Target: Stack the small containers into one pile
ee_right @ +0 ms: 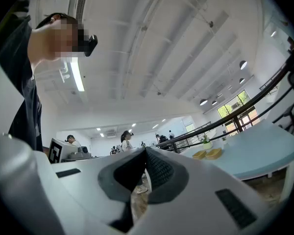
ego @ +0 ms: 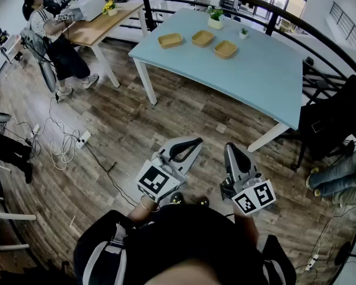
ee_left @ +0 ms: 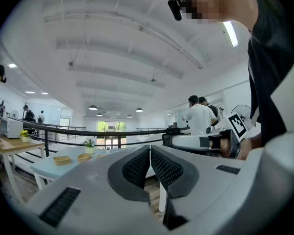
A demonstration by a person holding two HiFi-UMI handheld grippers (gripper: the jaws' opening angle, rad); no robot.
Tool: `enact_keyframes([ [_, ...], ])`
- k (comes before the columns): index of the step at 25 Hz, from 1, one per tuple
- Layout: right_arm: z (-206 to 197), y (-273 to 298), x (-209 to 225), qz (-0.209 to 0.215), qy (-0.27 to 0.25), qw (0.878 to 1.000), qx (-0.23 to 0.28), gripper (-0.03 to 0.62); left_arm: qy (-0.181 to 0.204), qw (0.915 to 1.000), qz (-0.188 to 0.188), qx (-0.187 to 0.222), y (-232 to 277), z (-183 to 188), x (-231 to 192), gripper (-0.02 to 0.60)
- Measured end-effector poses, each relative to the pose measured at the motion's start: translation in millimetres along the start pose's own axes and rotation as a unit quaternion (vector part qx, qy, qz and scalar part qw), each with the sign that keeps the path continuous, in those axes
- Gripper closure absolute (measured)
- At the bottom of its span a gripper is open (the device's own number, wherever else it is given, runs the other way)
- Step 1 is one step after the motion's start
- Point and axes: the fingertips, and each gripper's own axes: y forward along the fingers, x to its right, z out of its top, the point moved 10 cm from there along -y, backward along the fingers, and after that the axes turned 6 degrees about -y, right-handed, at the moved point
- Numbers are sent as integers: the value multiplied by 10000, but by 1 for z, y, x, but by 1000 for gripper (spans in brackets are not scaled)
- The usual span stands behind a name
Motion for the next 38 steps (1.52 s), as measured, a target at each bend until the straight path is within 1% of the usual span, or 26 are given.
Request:
enact_keyframes([
  [8, 1, -13, 9, -18, 96, 9999, 51, 591, -1, 10000, 53, -66, 9, 2, 12, 565],
  [13, 2, -18, 16, 81, 297, 9992, 256, 591, 15, 9998, 161, -117, 13, 2, 18, 565],
  [16, 2, -22, 22, 141, 325, 9990, 257, 591, 67, 9996, 203, -164, 18, 1, 22, 565],
  [20, 1, -33, 31, 170, 398, 9987, 267, 592, 24, 9995, 236, -224, 27, -1, 32, 565],
  [28, 1, -53, 40, 275, 419, 9985, 240, 592, 6, 9996, 199, -186, 40, -3, 55, 565],
  [34, 3, -63, 40, 190, 426, 9986, 268, 594, -26, 9997, 98, -221, 45, -5, 60, 565],
  [38, 1, -68, 44, 42, 442, 9987, 237, 594, -113, 9996, -16, -258, 52, -11, 59, 565],
])
